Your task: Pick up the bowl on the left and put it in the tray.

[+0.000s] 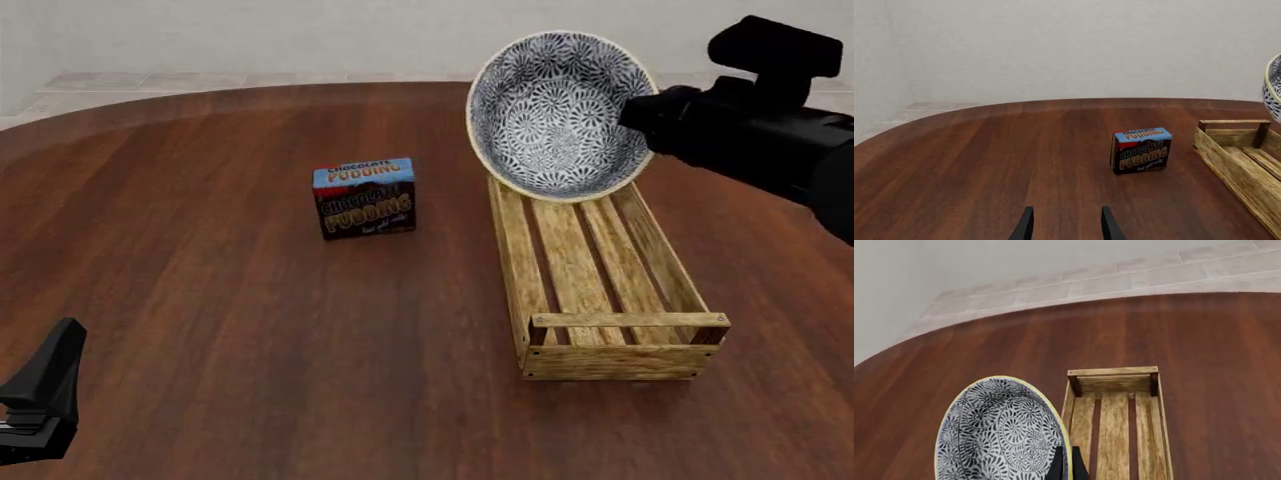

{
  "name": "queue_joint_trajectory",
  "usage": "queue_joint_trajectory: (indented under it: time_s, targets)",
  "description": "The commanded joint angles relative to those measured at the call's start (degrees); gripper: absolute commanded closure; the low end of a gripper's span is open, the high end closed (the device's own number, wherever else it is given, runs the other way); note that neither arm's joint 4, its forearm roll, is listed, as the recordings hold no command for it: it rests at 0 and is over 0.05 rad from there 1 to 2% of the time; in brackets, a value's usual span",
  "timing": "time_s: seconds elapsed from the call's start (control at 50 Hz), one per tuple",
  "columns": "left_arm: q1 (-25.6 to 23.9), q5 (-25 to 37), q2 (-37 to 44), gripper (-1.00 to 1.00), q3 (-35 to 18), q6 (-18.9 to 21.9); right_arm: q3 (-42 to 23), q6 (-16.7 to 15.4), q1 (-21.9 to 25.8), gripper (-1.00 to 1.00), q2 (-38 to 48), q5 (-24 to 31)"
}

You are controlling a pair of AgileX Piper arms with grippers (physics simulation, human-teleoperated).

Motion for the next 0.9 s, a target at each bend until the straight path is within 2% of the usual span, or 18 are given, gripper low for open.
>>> queue_joint_trajectory:
  time_s: [0.02,0.18,0.2,0.28,0.3,0.34,0.36,0.44,0.54,0.58,0.6,0.9]
  targets:
    - [0.0,0.0,0.0,-1.00,0.0,0.0,0.5,1.8,-1.3,1.00,-1.9,0.8]
    - [0.0,0.0,0.0,-1.00,0.0,0.0,0.5,2.1,0.2,1.00,-1.5,1.3]
    - [0.0,0.0,0.0,-1.00,0.0,0.0,0.9,2.0,-1.2,1.00,-1.8,1.7]
    - [0.0,0.0,0.0,-1.00,0.0,0.0,0.1,2.1,-1.2,1.00,-1.4,2.6]
    - [0.0,0.0,0.0,-1.00,0.0,0.0,-0.3,4.6,-0.7,1.00,-0.3,3.3]
    - [0.0,0.0,0.0,-1.00,0.0,0.0,-0.7,4.0,-1.7,1.00,-1.2,3.8]
    - [0.0,0.0,0.0,-1.00,0.0,0.0,-0.8,5.7,-2.0,1.00,0.0,4.4]
    - [0.0,0.0,0.0,-1.00,0.0,0.0,-0.5,6.1,-4.1,1.00,-0.7,4.7]
    - [0.0,0.0,0.0,-1.00,0.0,0.0,0.1,8.8,-5.6,1.00,0.1,5.4]
    - [0.0,0.0,0.0,-1.00,0.0,0.0,0.2,7.8,-6.8,1.00,-1.5,5.9]
    - [0.0,0.0,0.0,-1.00,0.0,0.0,0.1,8.6,-6.3,1.00,-0.9,6.1]
    - [0.0,0.0,0.0,-1.00,0.0,0.0,0.8,8.8,-6.2,1.00,-1.3,6.8]
